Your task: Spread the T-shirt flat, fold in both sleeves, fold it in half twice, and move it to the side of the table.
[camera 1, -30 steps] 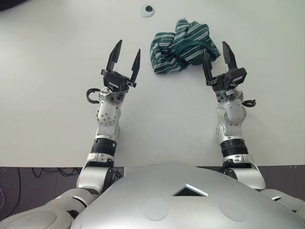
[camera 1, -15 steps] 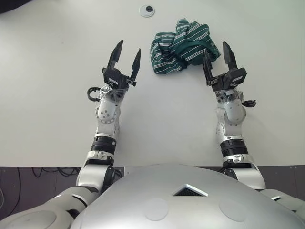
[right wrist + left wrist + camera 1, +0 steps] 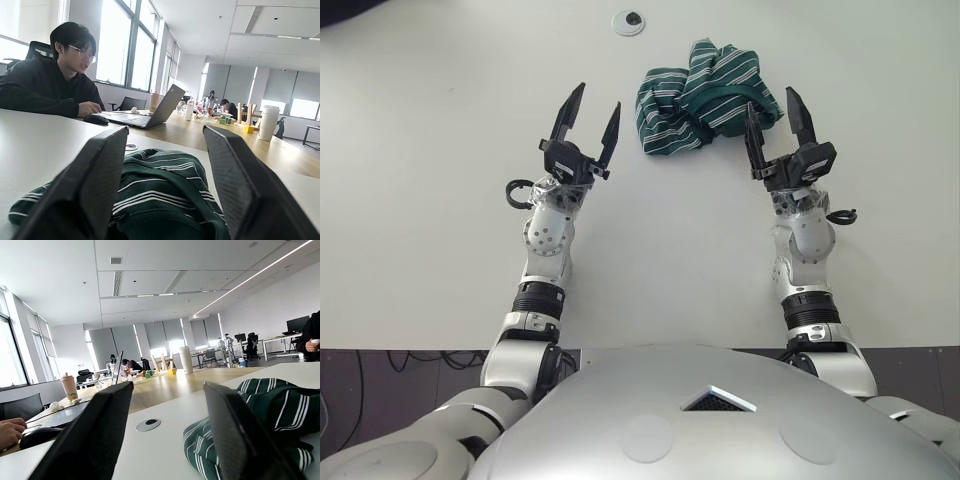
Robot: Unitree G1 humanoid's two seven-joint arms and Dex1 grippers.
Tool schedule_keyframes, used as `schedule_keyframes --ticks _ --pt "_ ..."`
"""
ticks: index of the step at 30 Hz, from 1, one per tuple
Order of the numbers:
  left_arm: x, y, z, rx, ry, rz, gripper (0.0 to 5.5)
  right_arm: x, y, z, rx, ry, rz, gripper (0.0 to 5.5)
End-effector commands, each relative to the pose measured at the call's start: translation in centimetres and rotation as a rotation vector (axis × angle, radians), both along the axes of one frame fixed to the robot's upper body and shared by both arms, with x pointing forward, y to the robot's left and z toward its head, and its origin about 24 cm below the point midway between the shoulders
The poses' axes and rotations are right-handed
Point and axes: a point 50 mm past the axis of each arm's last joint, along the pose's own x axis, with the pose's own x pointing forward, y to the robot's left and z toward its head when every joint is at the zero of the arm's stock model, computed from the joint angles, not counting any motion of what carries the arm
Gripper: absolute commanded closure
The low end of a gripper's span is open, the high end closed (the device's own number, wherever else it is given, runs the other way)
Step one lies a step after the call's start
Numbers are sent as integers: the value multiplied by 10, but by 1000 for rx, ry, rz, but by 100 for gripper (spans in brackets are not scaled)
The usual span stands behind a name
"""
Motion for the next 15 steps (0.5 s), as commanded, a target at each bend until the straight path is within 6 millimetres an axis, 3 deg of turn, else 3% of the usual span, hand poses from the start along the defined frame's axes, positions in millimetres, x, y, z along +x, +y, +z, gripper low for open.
schedule_keyframes --ticks 1,6,8,11,15 --pt "0 -1 -3 2 17 -5 294 1 4 -2 6 11 8 276" --pt "0 -2 -5 -33 52 -14 294 1 5 -2 3 14 16 276" --pt "-3 -15 -4 1 98 -122 294 3 8 -2 3 19 27 276" --pt "-9 -42 -3 184 167 -352 294 5 10 -3 5 23 32 276" --pt "-10 -65 -19 462 373 -560 294 7 9 -3 6 26 19 276"
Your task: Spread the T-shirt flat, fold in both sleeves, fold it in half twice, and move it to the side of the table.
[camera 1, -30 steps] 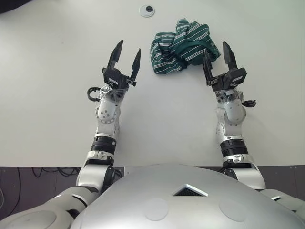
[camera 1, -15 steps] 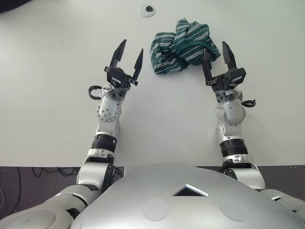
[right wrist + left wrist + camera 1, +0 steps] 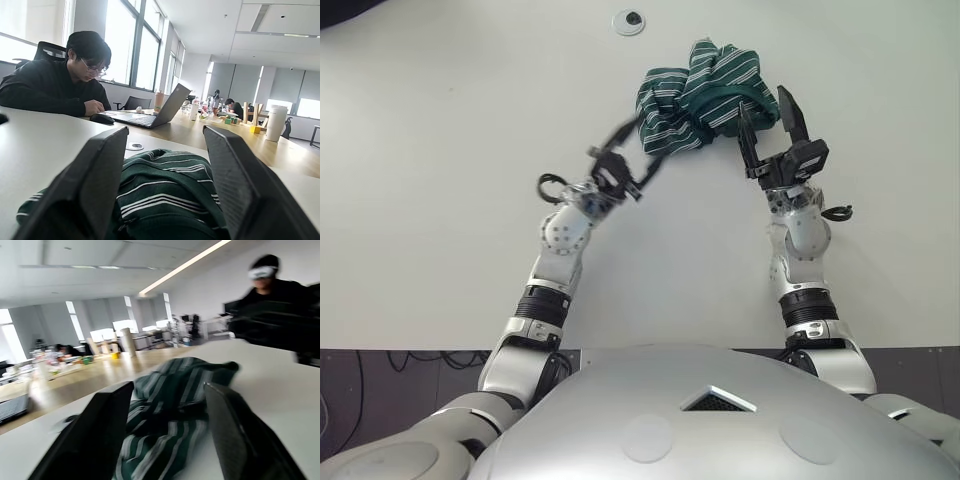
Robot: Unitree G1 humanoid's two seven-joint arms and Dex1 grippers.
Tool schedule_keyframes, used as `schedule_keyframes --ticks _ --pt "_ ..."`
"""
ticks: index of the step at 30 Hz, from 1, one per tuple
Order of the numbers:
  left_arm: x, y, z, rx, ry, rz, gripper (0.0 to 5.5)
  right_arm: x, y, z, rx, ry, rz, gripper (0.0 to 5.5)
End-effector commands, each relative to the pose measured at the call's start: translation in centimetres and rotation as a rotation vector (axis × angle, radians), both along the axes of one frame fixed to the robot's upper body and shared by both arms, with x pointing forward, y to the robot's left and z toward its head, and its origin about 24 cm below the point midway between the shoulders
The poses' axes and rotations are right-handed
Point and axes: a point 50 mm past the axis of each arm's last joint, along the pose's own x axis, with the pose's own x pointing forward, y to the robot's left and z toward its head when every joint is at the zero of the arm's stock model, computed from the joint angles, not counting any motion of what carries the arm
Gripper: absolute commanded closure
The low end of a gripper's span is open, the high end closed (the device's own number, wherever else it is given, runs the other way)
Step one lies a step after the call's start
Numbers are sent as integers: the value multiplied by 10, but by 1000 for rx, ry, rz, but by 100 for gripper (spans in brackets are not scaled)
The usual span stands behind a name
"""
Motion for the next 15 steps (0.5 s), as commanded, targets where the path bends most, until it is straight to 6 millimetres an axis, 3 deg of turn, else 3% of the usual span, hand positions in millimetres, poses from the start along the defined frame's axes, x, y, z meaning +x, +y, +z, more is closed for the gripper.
schedule_keyframes --ticks 1,5,11,15 --pt "1 -15 -11 236 158 -171 294 3 3 -3 8 17 -9 276" --pt "16 -22 -10 355 196 -184 294 5 4 -3 3 16 -11 276" --pt "42 -20 -10 552 83 -75 294 7 11 -4 5 15 0 276" --pt "47 -17 -6 583 38 -44 294 8 15 -4 6 15 12 276"
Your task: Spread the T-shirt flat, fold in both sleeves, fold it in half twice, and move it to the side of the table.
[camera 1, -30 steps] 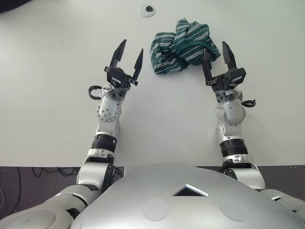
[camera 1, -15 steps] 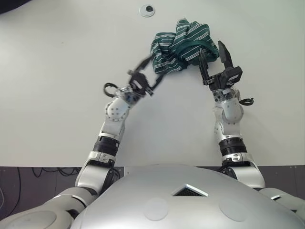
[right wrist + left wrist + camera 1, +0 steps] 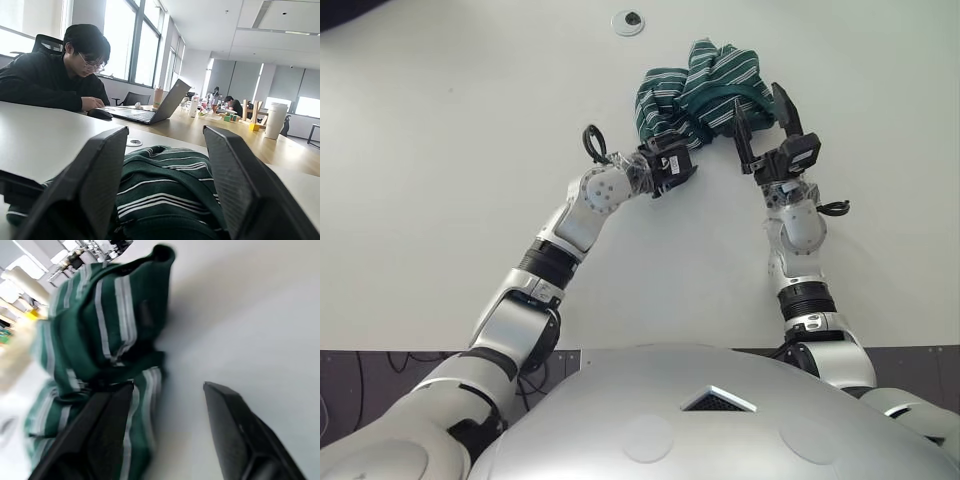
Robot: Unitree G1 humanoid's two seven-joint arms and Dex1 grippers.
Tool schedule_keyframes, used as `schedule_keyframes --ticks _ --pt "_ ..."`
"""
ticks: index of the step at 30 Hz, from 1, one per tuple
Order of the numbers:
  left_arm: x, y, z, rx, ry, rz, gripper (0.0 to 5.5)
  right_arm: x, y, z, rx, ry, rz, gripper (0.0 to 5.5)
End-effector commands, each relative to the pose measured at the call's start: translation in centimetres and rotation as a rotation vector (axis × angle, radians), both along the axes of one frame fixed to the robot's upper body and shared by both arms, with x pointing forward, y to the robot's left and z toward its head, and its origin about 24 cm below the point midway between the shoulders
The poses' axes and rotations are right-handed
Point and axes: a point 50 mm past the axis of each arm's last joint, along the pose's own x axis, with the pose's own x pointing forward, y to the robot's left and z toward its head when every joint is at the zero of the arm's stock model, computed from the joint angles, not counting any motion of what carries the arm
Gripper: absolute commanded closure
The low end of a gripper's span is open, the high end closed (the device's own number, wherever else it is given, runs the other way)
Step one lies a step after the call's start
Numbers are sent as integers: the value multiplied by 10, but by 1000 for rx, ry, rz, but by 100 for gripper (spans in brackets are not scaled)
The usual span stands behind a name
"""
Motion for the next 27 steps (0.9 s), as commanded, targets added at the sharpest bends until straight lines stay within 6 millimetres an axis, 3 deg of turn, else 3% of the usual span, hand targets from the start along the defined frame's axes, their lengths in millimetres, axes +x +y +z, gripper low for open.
schedule_keyframes --ticks 1,4,12,21,27 --pt "3 10 -6 75 -9 26 294 1 12 -2 26 5 17 276" --pt "4 13 -9 94 2 43 294 1 14 -1 28 5 22 276" --pt "3 27 -18 130 72 78 420 2 18 -1 32 7 30 273" --pt "2 27 -18 128 82 71 533 2 18 -1 34 10 32 273" --pt "-2 22 -11 55 62 27 547 2 18 -1 36 9 32 273"
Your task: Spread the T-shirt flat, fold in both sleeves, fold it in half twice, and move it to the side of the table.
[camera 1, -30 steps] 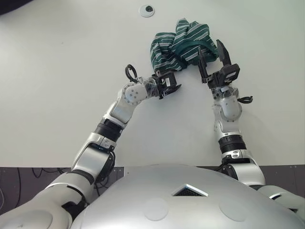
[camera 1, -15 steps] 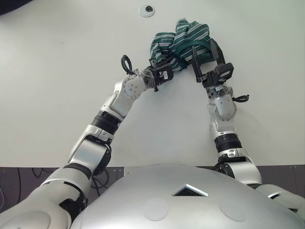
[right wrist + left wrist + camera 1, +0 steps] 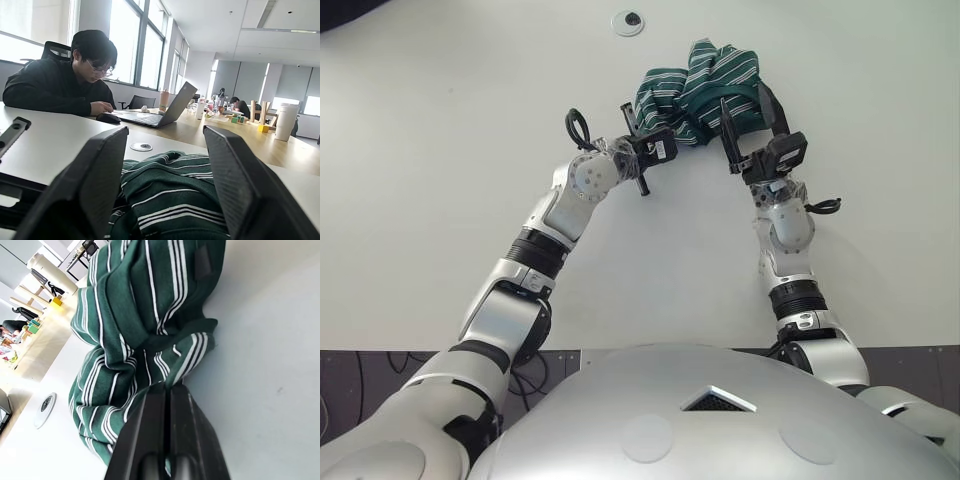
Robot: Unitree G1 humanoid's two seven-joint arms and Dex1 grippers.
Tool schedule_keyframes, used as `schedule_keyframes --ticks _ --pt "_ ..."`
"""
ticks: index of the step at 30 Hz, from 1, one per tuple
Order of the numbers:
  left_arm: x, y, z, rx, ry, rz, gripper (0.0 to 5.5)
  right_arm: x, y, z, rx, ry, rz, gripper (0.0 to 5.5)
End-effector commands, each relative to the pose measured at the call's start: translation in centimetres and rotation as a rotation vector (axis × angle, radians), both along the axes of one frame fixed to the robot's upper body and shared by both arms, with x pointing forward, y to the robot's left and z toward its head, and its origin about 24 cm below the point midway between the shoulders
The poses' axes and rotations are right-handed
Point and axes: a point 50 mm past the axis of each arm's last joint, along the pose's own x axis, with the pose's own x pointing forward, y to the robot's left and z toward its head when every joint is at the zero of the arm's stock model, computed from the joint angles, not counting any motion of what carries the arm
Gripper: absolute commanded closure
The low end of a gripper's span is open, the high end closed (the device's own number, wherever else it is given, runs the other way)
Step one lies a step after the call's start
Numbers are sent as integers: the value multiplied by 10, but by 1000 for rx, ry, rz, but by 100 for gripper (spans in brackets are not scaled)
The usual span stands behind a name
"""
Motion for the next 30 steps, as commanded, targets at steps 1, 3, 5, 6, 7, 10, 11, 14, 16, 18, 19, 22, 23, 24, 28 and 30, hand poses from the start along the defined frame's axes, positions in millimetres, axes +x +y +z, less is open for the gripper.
schedule_keyframes --ticks 1,3,5,6,7,10,11,14,16,18,19,22,23,24,28,30 --pt "-15 2 -9 -45 53 -53 547 1 3 0 18 3 -4 273" --pt "-28 0 11 -181 -2 -150 547 2 -6 6 60 -17 -45 273" --pt "-40 11 31 -289 -71 -209 547 1 -21 20 109 -58 -94 273" --pt "-47 22 42 -358 -88 -220 547 0 -30 31 103 -98 -102 273" --pt "-53 34 53 -416 -113 -219 547 -1 -38 43 76 -142 -98 273" --pt "-86 69 81 -544 -189 -269 547 -8 -60 76 -42 -230 -78 273" --pt "-97 75 88 -583 -194 -291 547 -12 -65 80 -70 -213 -42 273" --pt "-124 89 97 -668 -183 -318 547 -22 -77 83 -199 -132 60 273" --pt "-131 98 100 -732 -183 -268 547 -32 -82 80 -245 -56 179 273" --pt "-134 103 100 -767 -171 -226 547 -45 -82 66 -349 50 312 273" --pt "-135 103 100 -788 -164 -211 547 -56 -78 55 -436 89 403 273" --pt "-135 104 105 -868 -136 -173 547 -76 -71 29 -608 138 557 273" --pt "-135 105 107 -894 -128 -167 547 -79 -70 22 -641 147 579 273" --pt "-135 106 109 -909 -124 -162 547 -82 -66 16 -665 146 596 273" --pt "-138 107 111 -902 -114 -160 547 -76 -53 6 -662 93 550 273" --pt "-140 105 109 -890 -92 -167 547 -69 -47 10 -671 19 510 273"
